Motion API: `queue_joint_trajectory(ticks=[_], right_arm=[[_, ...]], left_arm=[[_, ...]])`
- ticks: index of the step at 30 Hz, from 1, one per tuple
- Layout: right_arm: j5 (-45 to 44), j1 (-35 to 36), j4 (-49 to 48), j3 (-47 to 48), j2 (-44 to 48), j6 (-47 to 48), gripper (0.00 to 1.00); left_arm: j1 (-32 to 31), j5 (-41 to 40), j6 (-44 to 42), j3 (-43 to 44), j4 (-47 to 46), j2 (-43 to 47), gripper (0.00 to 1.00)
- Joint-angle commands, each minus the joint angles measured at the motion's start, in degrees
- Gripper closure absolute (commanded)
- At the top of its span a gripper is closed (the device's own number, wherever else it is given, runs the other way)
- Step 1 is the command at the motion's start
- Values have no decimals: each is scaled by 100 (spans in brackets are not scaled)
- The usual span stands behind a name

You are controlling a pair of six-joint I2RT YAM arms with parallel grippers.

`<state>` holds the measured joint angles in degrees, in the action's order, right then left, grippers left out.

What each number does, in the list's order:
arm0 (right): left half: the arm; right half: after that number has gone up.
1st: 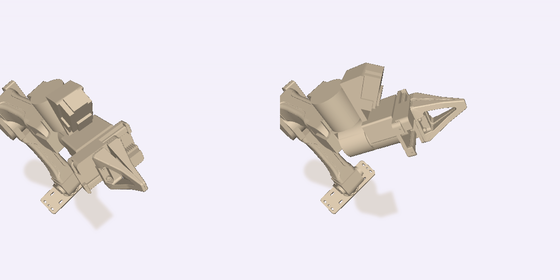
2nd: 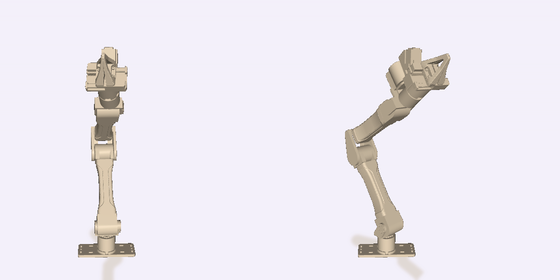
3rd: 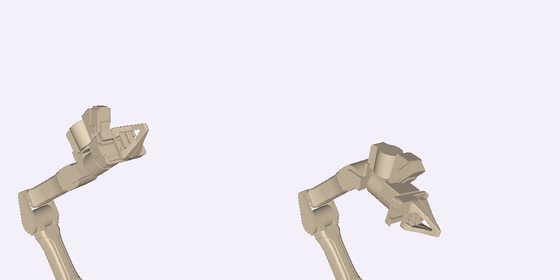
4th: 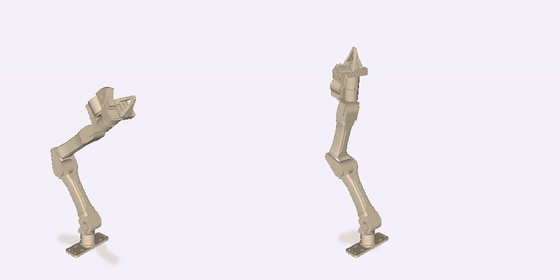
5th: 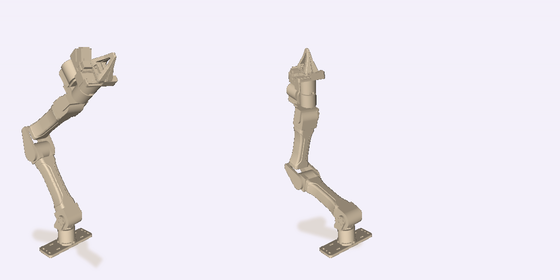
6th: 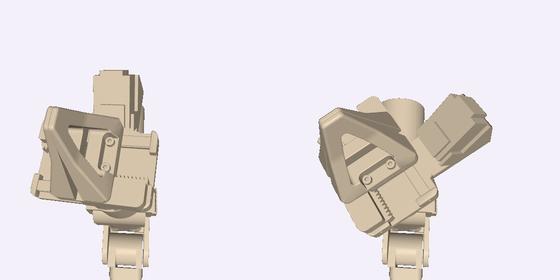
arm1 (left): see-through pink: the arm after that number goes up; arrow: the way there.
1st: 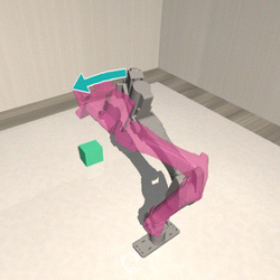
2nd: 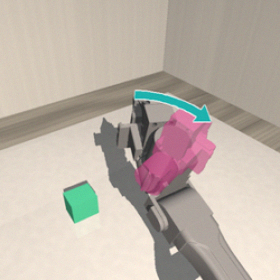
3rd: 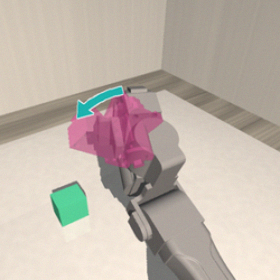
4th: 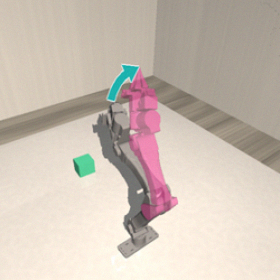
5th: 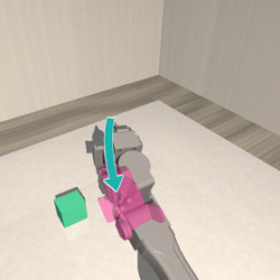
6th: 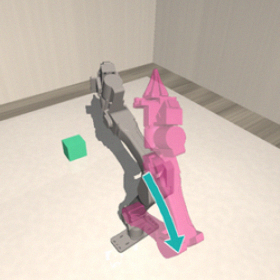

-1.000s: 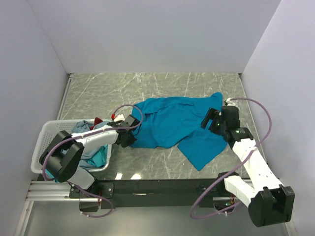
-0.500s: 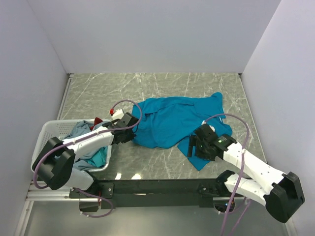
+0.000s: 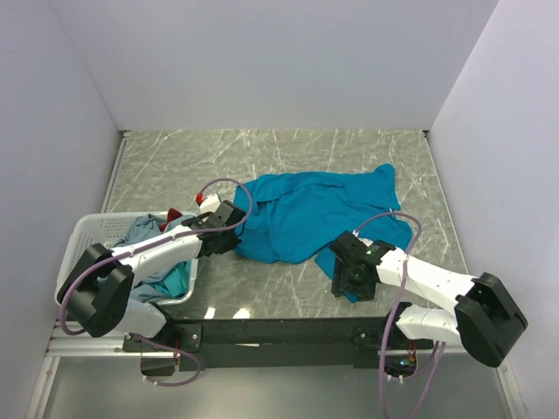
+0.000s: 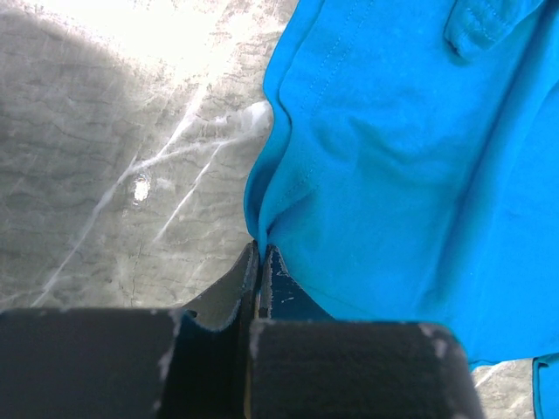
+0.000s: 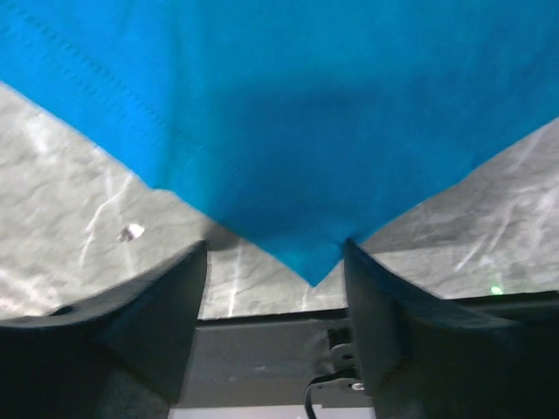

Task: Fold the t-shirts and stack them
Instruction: Flatten the tshirt out

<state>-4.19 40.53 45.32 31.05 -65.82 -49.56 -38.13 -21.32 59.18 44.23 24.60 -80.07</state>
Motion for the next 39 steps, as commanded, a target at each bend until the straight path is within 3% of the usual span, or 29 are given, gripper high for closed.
queue_joint_trajectory(ticks=[1,6,7,9,10,13,18,21,25,32,39], right_arm=[[-451,51,-234,59,-290,-142,34],[-671,51,-164,68,-458,-291,48],[-723,51,-138,51,-432,-387,61],[-829,51,-68,33,-388,-466,73],[-864,51,-50,24,-396,-528,90],[-970,51,-41,68,-300,-563,100],[-1444,-89,-66,480,7,-240,100],[-1577,-694,-574,937,244,330,100],[-1523,-1809,-1209,1490,535,1131,100],[-1287,-2830,-1175,2949,764,1923,100],[-1646,-3165,-701,4898,1071,2406,100]], left_arm=[[-2,-83,-91,-72,-87,185,99],[-2,-127,-38,-142,-61,282,99],[-10,-127,-47,-142,-69,290,99],[-2,-118,-55,-125,-43,299,99],[-2,-109,-64,-116,-43,291,99],[-2,-39,-108,-142,-139,334,99],[-1,137,-143,-108,-499,343,99],[7,-82,-240,182,-571,194,99],[156,-320,-441,1198,-333,-279,99],[192,-469,-644,2528,-149,-395,99],[192,-935,-1101,3548,-183,290,99]])
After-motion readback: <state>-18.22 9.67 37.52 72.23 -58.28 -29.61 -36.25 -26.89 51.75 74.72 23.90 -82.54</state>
